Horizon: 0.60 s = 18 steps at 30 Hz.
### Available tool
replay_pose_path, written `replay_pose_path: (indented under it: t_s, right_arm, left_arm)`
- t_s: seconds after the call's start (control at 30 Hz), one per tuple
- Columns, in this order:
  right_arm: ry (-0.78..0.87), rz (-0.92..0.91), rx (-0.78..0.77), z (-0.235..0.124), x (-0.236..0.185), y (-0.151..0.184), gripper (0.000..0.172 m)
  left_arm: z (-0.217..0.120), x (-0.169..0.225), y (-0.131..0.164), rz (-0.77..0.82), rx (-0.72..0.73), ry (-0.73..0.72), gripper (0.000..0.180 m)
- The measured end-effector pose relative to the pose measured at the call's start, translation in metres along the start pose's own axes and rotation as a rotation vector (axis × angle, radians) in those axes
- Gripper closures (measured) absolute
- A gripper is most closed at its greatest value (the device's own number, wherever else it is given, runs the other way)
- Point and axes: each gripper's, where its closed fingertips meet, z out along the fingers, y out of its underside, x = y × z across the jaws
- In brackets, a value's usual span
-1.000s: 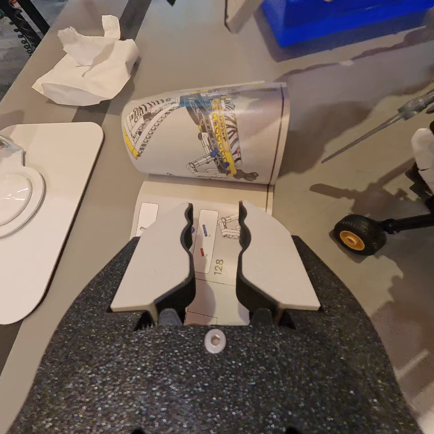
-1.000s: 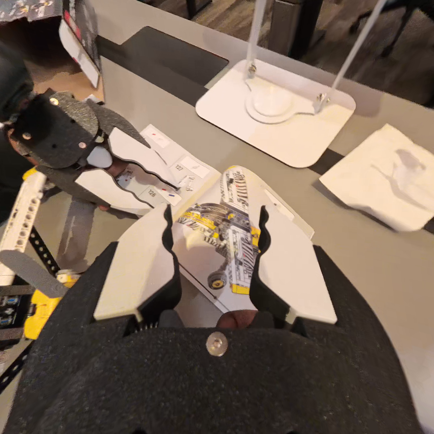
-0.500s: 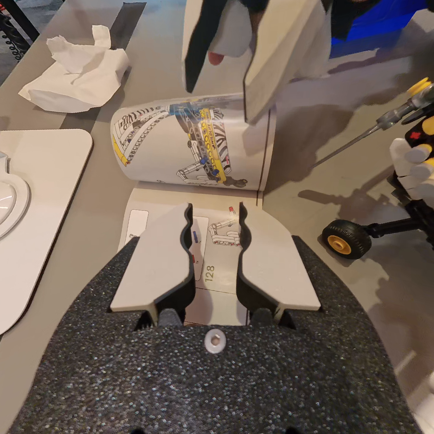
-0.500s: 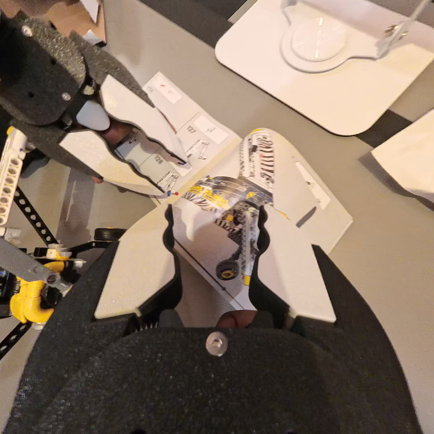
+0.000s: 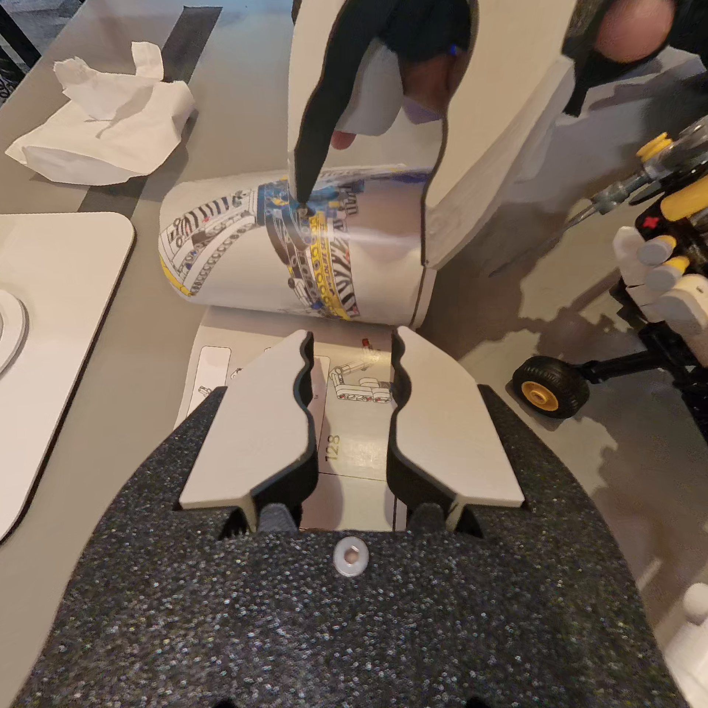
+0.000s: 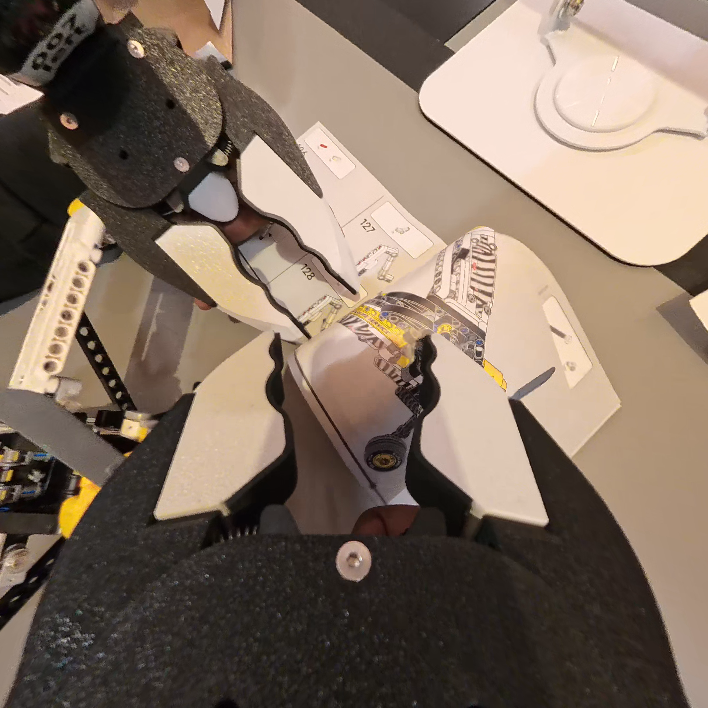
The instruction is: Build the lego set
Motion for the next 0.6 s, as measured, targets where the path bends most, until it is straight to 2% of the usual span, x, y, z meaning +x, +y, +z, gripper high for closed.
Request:
replay_pose_path:
  t_s: [0.33, 0.6]
  right_arm:
    - [-0.015, -0.048, -0.014, 0.018, -0.015, -0.006, 0.103]
    - [-0.024, -0.089, -0.028, 0.027, -0.024, -0.015, 0.105]
  left_arm:
    - [-0.007, 0.002, 0.004, -0.018, -0.009, 0.024, 0.137]
    - [-0.016, -0.007, 0.019, -0.045, -0.049, 0.016, 0.137]
